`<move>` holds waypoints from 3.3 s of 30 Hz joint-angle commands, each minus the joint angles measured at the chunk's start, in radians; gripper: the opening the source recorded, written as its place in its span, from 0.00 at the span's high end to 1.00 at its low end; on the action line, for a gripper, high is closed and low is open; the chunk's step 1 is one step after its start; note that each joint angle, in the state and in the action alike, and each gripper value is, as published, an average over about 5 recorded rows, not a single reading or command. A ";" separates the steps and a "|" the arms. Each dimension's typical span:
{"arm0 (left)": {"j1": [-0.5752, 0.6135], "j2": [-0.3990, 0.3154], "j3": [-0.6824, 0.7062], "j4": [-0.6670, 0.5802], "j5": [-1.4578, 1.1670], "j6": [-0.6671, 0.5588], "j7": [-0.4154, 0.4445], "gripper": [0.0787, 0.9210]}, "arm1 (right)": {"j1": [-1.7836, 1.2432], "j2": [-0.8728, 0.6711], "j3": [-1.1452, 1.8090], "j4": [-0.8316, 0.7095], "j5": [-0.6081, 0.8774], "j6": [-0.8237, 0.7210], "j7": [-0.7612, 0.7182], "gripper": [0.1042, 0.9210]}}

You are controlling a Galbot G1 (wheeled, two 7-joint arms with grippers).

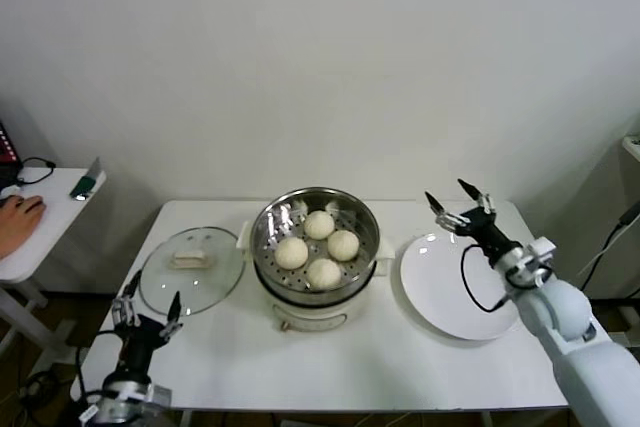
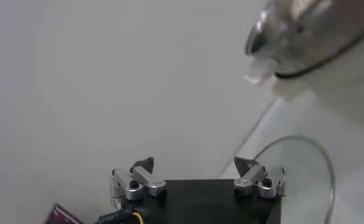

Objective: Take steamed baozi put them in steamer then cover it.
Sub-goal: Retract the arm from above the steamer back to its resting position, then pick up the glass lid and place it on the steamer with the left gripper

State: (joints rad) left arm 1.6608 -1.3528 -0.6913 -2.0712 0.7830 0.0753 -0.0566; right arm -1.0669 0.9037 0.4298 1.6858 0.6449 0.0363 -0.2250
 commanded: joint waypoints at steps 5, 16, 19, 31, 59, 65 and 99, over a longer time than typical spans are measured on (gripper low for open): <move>-0.170 0.162 0.086 0.230 0.423 0.045 -0.025 0.12 | -0.298 0.169 0.293 0.067 -0.047 -0.025 -0.023 0.12; -0.436 0.197 0.193 0.525 0.441 0.031 -0.042 0.12 | -0.311 0.198 0.320 0.037 -0.096 -0.032 -0.026 0.12; -0.496 0.195 0.208 0.606 0.453 0.018 -0.048 0.12 | -0.317 0.197 0.330 0.029 -0.105 -0.030 -0.027 0.12; -0.619 0.162 0.221 0.811 0.478 -0.024 -0.066 0.12 | -0.327 0.208 0.353 0.023 -0.115 -0.027 -0.026 0.12; -0.765 0.128 0.244 0.955 0.470 -0.045 -0.101 0.12 | -0.308 0.247 0.347 -0.031 -0.193 0.003 -0.063 0.12; -0.768 0.127 0.242 0.971 0.471 -0.059 -0.085 0.23 | -0.306 0.257 0.348 -0.033 -0.202 0.006 -0.065 0.12; -0.388 0.257 0.178 0.243 0.396 0.268 -0.127 0.91 | -0.275 0.253 0.358 -0.074 -0.238 0.033 -0.086 0.12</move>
State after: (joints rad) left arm 1.0803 -1.1508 -0.4955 -1.4304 1.1811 0.1245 -0.1750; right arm -1.3464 1.1594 0.7880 1.6190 0.4100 0.0671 -0.3098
